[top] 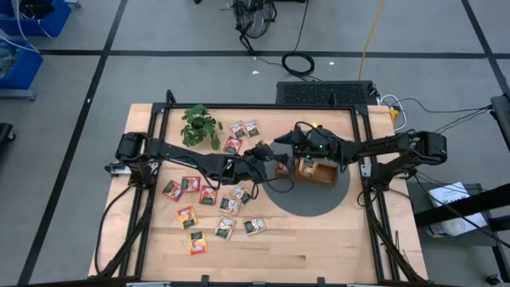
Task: Pick & Place Tea
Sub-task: Put the yellow tea bag into the middle section of the wooden organizer
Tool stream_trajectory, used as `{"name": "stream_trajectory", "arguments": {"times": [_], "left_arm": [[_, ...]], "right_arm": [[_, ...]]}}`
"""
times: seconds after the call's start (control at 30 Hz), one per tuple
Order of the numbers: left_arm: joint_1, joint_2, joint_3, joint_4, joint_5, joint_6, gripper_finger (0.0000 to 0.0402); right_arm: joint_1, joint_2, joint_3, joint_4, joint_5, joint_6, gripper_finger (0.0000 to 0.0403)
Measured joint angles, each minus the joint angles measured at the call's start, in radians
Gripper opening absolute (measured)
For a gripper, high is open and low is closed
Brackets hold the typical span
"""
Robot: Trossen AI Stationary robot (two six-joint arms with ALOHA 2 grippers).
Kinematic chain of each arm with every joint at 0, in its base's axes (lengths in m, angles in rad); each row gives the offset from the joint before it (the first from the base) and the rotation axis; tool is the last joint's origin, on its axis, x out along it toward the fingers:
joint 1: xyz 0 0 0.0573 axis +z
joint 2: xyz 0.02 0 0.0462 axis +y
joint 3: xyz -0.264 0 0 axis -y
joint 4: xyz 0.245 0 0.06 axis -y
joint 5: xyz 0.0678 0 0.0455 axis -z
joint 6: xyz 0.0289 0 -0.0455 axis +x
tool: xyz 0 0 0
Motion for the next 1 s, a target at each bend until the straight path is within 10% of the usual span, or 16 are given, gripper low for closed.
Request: {"name": "stream_trajectory", "arguments": {"times": [0.67, 1.0], "left_arm": [[-0.041, 0.0, 0.0, 0.023, 0.005, 0.031, 0.0006], [-0.047, 0.0, 0.0, 0.028, 0.006, 0.028, 0.0008]], "right_arm": [[-0.037, 0.085, 0.069, -0.045, -0.24, -0.016, 0.0279], [-0.047, 0.085, 0.069, -0.049, -0.263, -0.039, 0.0131]]}}
